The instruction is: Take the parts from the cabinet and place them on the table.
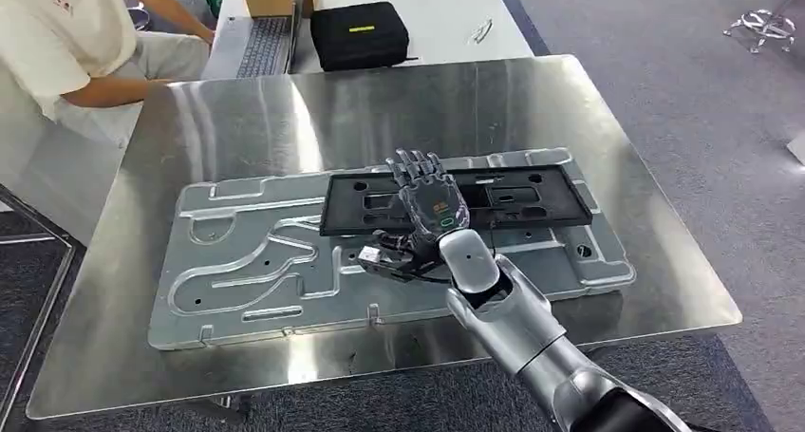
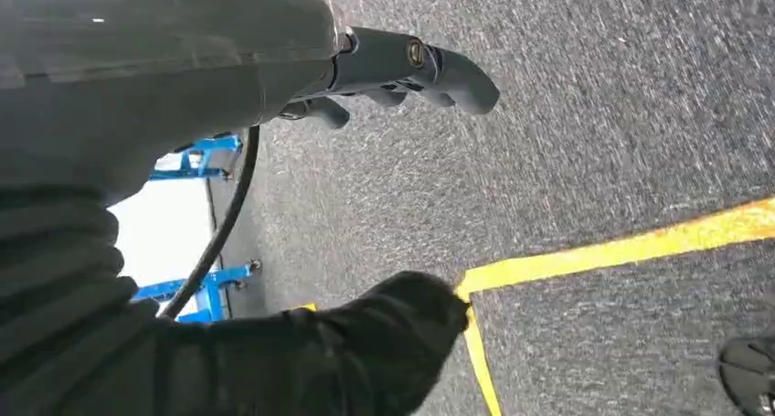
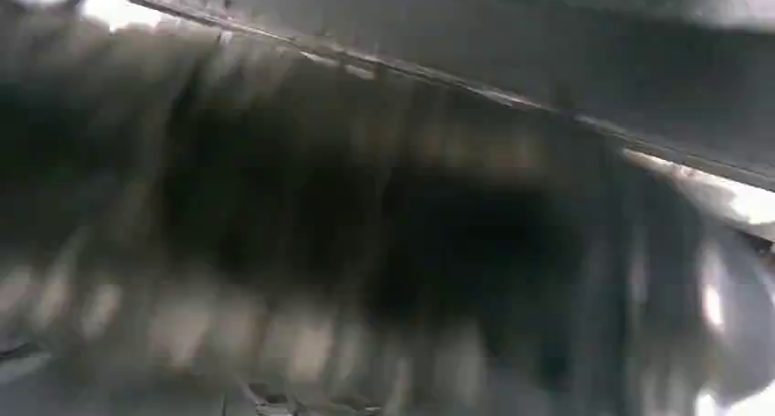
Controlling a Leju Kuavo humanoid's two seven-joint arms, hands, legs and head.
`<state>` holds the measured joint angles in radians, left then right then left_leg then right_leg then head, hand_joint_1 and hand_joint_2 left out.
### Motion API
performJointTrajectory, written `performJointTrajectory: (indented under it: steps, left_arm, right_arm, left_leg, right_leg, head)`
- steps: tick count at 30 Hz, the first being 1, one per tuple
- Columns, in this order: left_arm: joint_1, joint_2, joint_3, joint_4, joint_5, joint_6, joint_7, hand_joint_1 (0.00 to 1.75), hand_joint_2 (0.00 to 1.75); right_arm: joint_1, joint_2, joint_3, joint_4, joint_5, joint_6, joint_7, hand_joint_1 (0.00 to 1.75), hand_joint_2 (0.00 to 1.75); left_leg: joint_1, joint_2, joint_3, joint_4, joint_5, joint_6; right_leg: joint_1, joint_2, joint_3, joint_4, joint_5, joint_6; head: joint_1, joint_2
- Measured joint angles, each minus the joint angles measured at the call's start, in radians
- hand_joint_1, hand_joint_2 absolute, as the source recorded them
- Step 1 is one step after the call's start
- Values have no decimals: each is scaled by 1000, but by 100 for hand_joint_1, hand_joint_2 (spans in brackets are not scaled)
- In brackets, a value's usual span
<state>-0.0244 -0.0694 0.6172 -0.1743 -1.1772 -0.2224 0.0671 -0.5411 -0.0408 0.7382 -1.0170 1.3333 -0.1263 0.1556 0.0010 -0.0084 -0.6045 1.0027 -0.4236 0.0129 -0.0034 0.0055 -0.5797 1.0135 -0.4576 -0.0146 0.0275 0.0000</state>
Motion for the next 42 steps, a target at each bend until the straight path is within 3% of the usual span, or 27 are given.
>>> performJointTrajectory:
  steps: [13, 17, 22, 25, 26, 27, 30, 31, 32, 33, 35, 36, 37, 39, 40, 41, 42]
  left_arm:
    - [0, 3, 14, 0, 0, 0, 1, 0, 0]
    - [1, 4, 14, 0, -7, 3, 24, 0, 0]
    - [1, 4, 15, 0, -7, 12, 26, 0, 0]
    - [1, 4, 15, 0, -10, 12, 25, 0, 0]
    - [1, 2, 15, 0, -12, 11, 25, 0, 0]
    - [0, 0, 15, 0, -16, 11, 24, 0, 0]
    - [-1, -7, 15, 0, -23, 7, 23, 0, 0]
    - [-1, -8, 15, 0, -27, 4, 23, 0, 0]
    - [0, -8, 15, 0, -28, 2, 23, 0, 0]
    - [0, -11, 15, 0, -29, -1, 22, 0, 0]
    - [-1, -15, 15, 0, -31, -5, 19, 0, 0]
    - [-2, -16, 15, 0, -31, -5, 18, 0, 0]
    - [-2, -17, 15, 0, -31, -5, 16, 0, 0]
    - [-3, -17, 15, 0, -31, -6, 16, 0, 0]
    - [-2, -18, 15, 0, -31, -6, 16, 0, 0]
    - [0, -20, 15, 0, -32, -6, 16, 0, 0]
    - [0, -21, 15, 0, -35, -5, 15, 0, 0]
  right_arm:
    - [3, 0, 0, -1, -2, 0, 0, 0, 0]
    - [13, 0, -1, -49, 2, -19, 0, 0, 0]
    - [17, -3, -1, -169, 19, -21, -6, 0, 0]
    - [13, -9, -1, -238, 28, -1, -18, 0, 0]
    - [12, -11, -1, -251, 32, 7, -21, 0, 0]
    - [10, -15, -1, -261, 37, 14, -21, 0, 0]
    - [-8, -29, 21, -282, 46, 33, -24, 0, 0]
    - [-9, -35, 31, -283, 45, 37, -25, 0, 0]
    - [-10, -37, 37, -283, 43, 37, -25, 0, 0]
    - [-13, -40, 45, -283, 41, 38, -25, 0, 0]
    - [-27, -43, 55, -283, 38, 38, -25, 0, 0]
    - [-34, -43, 61, -283, 37, 37, -24, 0, 0]
    - [-39, -43, 68, -283, 37, 37, -23, 0, 0]
    - [-42, -45, 74, -287, 35, 37, -21, 0, 0]
    - [-42, -45, 79, -289, 34, 37, -21, 0, 0]
    - [-42, -45, 80, -291, 31, 37, -21, 0, 0]
    - [-45, -45, 82, -291, 29, 37, -21, 0, 0]
  left_leg:
    - [1, 0, 2, 0, 0, -1]
    - [0, 0, 1, 4, -1, 1]
    - [-1, 0, -2, 10, -6, 8]
    - [-1, 0, 1, 6, 2, 17]
    - [13, 5, 8, -10, 11, 22]
    - [10, 7, 9, -13, 14, 25]
    - [9, 10, 2, -13, 17, 29]
    - [9, 10, -1, -11, 18, 28]
    - [10, 11, -3, -8, 19, 28]
    - [11, 10, -6, -4, 19, 27]
    - [12, 10, -15, 10, 18, 23]
    - [12, 10, -20, 17, 18, 19]
    - [9, 6, -29, 21, 20, 9]
    - [10, 6, -31, 22, 29, -4]
    - [10, 5, -33, 18, 37, -14]
    - [11, 3, -37, 18, 41, -19]
    - [18, 4, -48, 35, 17, -23]
  right_leg:
    - [0, 0, 1, 2, 0, 0]
    - [-1, 0, 1, 1, 0, 1]
    - [-2, 0, 1, 1, -1, 7]
    - [-3, 1, 5, -2, 4, 19]
    - [-1, 1, 4, 4, -8, 20]
    - [0, 0, 0, 20, -27, 23]
    - [-6, 0, -88, 238, -158, 29]
    - [-8, -1, -110, 296, -173, 33]
    - [-11, -1, -106, 299, -160, 34]
    - [-15, -1, -86, 266, -131, 36]
    - [-22, -3, 9, 96, -48, 37]
    - [-24, -3, 39, 32, -47, 37]
    - [-12, 0, 40, 30, -41, 31]
    - [-10, 1, 30, 26, -41, 22]
    - [-7, 1, 25, 30, -35, 14]
    - [-13, 1, 21, 23, -26, 2]
    - [-16, -5, 15, 19, -16, -7]
  head:
    - [0, 0]
    - [0, 0]
    - [0, 0]
    - [0, 0]
    - [0, 0]
    - [0, 0]
    - [0, 0]
    - [0, 0]
    - [0, 0]
    - [0, 0]
    - [0, 0]
    - [0, 0]
    - [0, 0]
    - [0, 0]
    - [0, 0]
    - [0, 0]
    - [0, 0]
